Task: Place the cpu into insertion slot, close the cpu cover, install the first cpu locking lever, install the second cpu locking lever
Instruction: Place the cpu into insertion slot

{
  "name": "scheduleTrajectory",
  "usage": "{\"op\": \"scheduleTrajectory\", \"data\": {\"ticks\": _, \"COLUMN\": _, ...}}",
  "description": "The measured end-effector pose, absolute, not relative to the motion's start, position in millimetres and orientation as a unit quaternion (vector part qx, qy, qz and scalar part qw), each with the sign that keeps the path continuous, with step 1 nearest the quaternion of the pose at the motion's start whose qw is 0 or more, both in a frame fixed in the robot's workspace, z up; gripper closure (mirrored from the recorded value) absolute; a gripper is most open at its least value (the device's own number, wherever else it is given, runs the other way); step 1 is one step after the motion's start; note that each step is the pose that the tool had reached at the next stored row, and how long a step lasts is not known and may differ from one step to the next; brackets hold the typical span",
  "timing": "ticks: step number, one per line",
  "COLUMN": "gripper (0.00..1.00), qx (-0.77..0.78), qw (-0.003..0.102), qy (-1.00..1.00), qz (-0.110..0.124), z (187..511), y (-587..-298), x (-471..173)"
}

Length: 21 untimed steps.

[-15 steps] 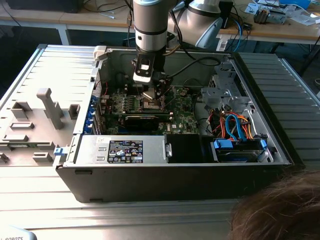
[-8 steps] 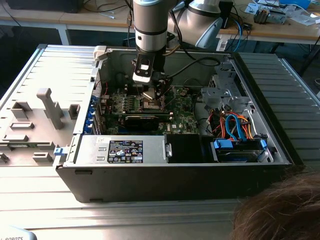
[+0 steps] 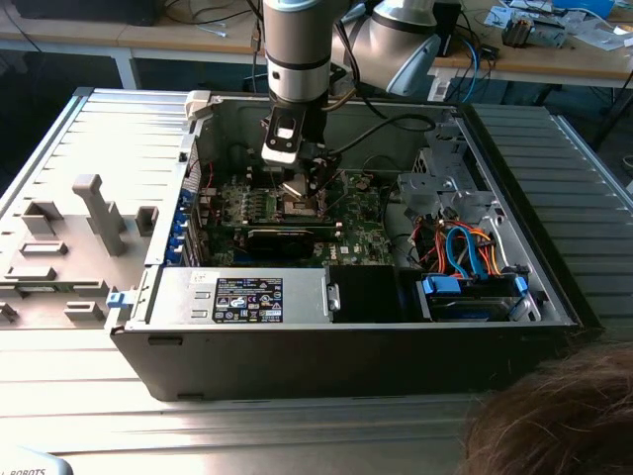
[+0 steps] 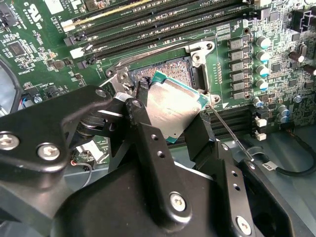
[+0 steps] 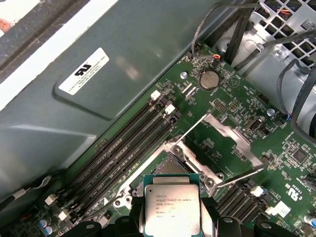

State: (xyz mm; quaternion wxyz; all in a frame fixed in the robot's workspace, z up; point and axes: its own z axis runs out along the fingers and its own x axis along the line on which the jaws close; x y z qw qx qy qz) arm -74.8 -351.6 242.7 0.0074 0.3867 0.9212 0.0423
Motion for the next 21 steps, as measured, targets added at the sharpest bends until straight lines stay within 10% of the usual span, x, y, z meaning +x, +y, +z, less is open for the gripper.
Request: {"op": "scheduleTrajectory", "data": {"ticks": 21, "gripper": 0.46, "qx": 0.410, "qw": 0.008, "qy": 0.911, "qz": 0.042, "z": 241.6, "y": -351.6, "x": -74.8}}
